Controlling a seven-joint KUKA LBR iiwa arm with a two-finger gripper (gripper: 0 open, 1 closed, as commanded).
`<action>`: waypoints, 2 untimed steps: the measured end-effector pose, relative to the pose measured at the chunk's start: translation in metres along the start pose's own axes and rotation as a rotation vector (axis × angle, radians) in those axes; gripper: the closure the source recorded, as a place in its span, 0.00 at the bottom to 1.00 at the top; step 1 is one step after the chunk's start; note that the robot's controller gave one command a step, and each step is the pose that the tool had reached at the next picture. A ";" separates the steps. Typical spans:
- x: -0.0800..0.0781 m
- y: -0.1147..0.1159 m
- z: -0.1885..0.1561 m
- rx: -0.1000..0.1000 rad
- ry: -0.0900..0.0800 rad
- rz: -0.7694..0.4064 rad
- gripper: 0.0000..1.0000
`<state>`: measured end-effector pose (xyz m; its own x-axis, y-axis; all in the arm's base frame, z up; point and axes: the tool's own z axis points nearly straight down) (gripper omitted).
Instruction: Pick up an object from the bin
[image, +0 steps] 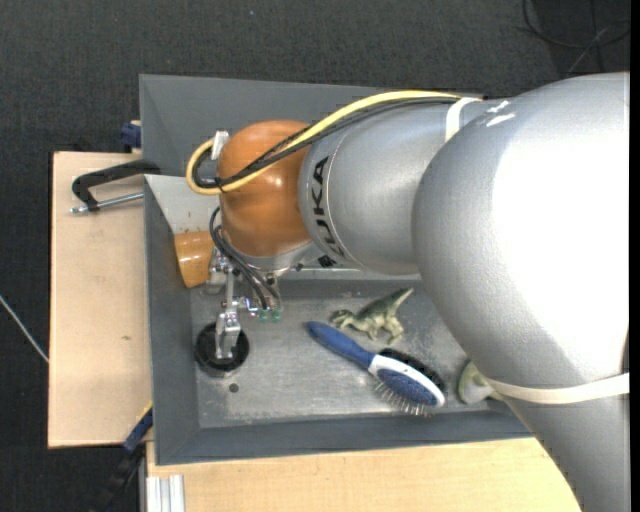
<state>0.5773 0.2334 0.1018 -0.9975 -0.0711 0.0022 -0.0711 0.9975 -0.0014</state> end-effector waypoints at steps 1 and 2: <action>0.026 -0.010 -0.009 -0.003 -0.001 0.285 0.00; 0.003 -0.006 0.018 0.004 0.013 0.562 0.00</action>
Offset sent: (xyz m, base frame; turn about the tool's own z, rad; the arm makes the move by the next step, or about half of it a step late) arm -0.0258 -0.0125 0.0083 0.2853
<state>0.5750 0.2274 0.0841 -0.8820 0.4710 0.0125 0.4709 0.8821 -0.0097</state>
